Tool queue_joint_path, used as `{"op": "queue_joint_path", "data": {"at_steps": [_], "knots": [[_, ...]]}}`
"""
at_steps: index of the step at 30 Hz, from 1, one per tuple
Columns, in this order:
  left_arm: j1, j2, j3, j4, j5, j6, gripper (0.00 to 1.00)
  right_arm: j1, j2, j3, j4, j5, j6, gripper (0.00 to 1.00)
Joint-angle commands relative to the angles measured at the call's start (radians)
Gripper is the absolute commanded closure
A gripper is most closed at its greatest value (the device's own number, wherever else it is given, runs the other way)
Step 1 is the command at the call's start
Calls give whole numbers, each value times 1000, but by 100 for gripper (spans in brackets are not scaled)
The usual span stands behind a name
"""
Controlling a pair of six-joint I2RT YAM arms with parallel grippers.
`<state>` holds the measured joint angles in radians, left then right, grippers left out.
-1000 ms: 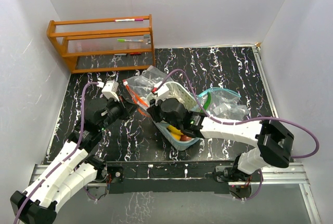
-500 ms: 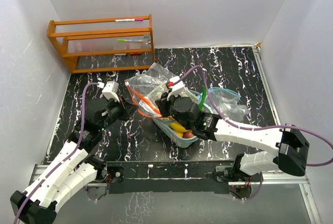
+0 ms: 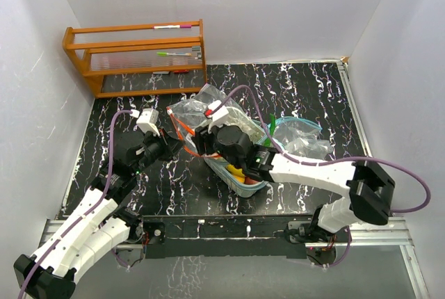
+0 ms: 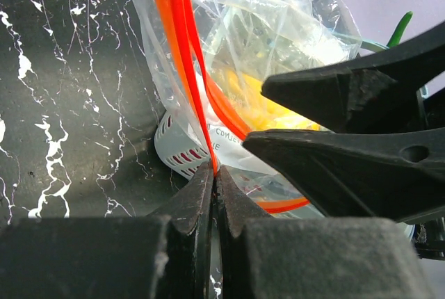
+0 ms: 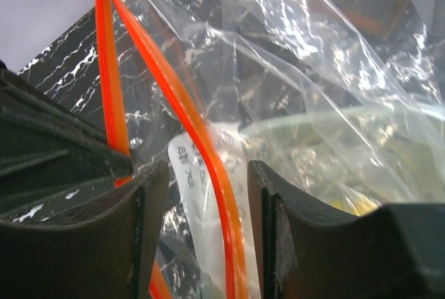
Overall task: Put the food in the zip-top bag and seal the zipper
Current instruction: Open the zipper of the food storage bag.
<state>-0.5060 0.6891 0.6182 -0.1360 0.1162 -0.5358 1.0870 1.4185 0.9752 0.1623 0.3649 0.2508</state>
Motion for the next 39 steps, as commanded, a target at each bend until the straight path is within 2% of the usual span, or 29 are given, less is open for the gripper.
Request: {"op": "queue_joint_path", "data": {"at_steps": [1,8,16,19,24,26,30,33,39], "knots": [[-1,-5,-11,14,21,-4,100,1,64,108,91,3,-59,47],[-1,-9,-9,22,35,-7,100,0,158,161,106,94,-74,46],[-2,-10,-5,31,52,-15,100,2,209,150,134,255,-74,47],[-2,-11,1,20,51,-10,100,2,211,142,134,319,-72,53],[-2,-12,3,-5,19,7,100,2,155,111,128,388,-70,86],[-2,-11,7,-17,2,14,100,2,131,103,115,439,-71,91],[-2,-8,29,-70,-83,29,100,2,77,81,70,530,-82,92],[-1,8,63,-152,-199,38,100,2,24,58,37,593,-69,92],[-1,55,123,-223,-341,59,100,2,-114,17,-2,488,-44,92]]}}
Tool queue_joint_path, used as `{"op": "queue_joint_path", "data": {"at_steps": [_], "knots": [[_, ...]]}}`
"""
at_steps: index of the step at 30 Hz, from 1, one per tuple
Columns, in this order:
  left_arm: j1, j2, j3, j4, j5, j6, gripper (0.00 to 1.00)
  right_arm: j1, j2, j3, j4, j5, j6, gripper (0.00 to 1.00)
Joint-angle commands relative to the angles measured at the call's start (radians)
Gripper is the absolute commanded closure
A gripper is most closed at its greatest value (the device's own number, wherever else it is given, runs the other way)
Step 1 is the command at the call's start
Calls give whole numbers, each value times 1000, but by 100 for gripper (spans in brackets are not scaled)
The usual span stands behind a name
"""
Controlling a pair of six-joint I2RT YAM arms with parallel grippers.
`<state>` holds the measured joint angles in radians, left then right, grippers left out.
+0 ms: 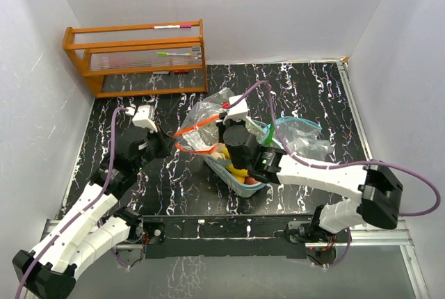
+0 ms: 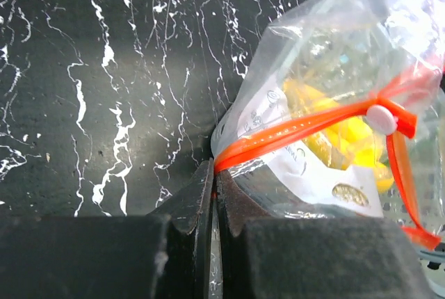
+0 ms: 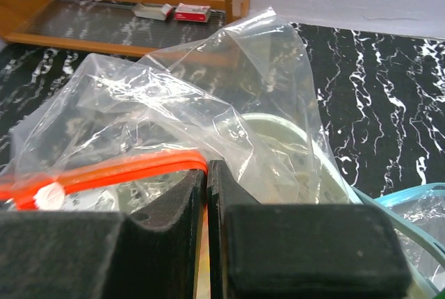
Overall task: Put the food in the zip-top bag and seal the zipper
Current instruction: Open the zipper of the food storage bag.
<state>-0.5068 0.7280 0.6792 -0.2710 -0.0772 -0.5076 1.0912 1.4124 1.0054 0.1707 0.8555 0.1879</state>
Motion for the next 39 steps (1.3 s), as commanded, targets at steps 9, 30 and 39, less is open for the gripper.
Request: {"op": "queue_joint_path", "data": {"at_steps": [9,30,39], "knots": [[0,23,79,80,3,37,91,-2,-238,-29,-63,-203,79,92],[-1,109,-165,623,413,-218,39,-2,-207,-62,-29,-235,123,92],[-1,184,-117,628,435,-212,100,-2,-226,-71,-36,-240,137,92]]}}
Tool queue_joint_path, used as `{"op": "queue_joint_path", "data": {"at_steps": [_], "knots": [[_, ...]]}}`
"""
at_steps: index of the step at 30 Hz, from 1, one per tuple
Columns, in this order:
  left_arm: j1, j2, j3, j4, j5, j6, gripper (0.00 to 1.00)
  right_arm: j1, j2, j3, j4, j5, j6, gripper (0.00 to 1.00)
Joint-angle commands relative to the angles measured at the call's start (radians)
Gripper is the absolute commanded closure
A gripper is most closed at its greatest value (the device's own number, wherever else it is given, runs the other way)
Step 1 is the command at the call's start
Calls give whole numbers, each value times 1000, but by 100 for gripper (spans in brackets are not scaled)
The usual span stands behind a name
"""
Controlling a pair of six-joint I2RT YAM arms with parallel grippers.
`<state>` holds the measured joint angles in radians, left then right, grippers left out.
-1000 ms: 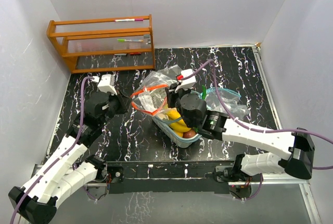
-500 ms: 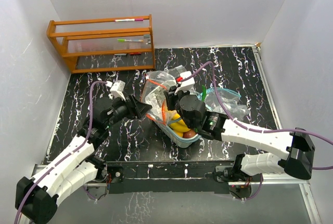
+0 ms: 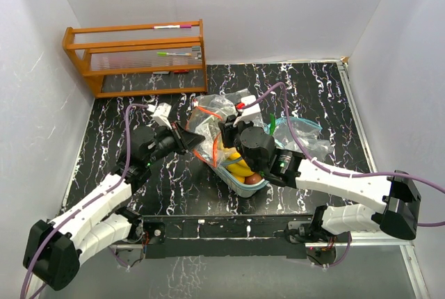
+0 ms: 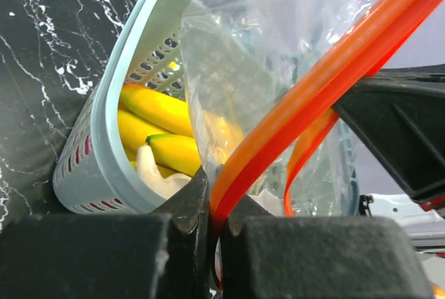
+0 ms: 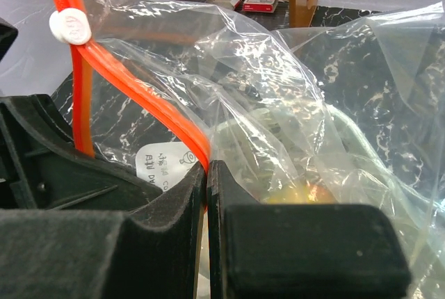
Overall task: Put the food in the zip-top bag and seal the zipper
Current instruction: Open the zipper of the food storage bag.
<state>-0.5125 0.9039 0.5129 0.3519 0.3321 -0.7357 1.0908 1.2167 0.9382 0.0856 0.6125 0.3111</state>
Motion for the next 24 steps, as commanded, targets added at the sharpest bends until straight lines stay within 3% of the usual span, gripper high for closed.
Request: {"op": "queue_joint_path", "data": {"at_steps": [1,7,12,17,22,24], "knots": [[5,8,69,-36,9,33,100,-2,-37,-5,45,7,16,92],[5,-42,214,-346,-183,192,100,-2,-102,13,-58,54,38,92],[5,-64,339,-544,-465,315,100,-2,-156,50,-211,62,82,92],[5,-64,409,-596,-696,406,100,-2,-166,79,-350,90,141,92],[5,-72,449,-602,-789,472,100,-2,-140,99,-464,192,226,92],[5,-80,457,-601,-791,485,100,-2,-153,87,-399,115,170,82]]}}
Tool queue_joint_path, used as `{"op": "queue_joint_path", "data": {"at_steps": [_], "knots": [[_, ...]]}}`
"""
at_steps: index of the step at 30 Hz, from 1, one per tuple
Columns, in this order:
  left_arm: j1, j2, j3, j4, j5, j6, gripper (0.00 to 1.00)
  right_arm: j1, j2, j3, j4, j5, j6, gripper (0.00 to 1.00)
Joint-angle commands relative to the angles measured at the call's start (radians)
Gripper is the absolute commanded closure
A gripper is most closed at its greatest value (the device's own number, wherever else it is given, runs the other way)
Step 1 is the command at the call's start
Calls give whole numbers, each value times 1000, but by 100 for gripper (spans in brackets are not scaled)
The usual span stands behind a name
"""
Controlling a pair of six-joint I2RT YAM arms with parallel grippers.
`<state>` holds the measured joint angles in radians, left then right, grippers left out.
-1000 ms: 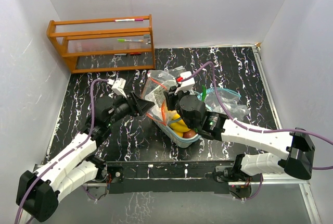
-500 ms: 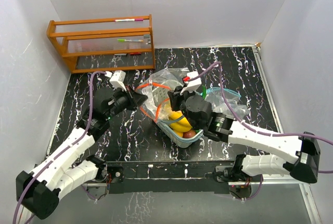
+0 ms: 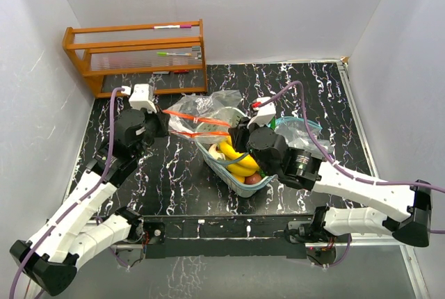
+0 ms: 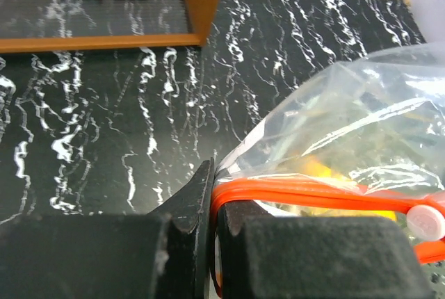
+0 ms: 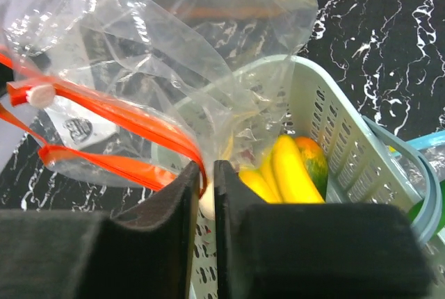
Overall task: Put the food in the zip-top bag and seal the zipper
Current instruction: Open the zipper of the food storage bag.
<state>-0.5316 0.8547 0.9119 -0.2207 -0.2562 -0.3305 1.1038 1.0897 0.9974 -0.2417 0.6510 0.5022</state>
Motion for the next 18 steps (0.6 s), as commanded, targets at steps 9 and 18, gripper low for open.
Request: {"op": "queue_joint_path", "data": {"at_steps": [9,18], "knots": [[24,-66,85,-24,-182,87,100,-15,-145,-6,11,123,-64,33],[24,-71,141,-41,-188,126,100,-82,-149,2,-394,351,258,32]]}}
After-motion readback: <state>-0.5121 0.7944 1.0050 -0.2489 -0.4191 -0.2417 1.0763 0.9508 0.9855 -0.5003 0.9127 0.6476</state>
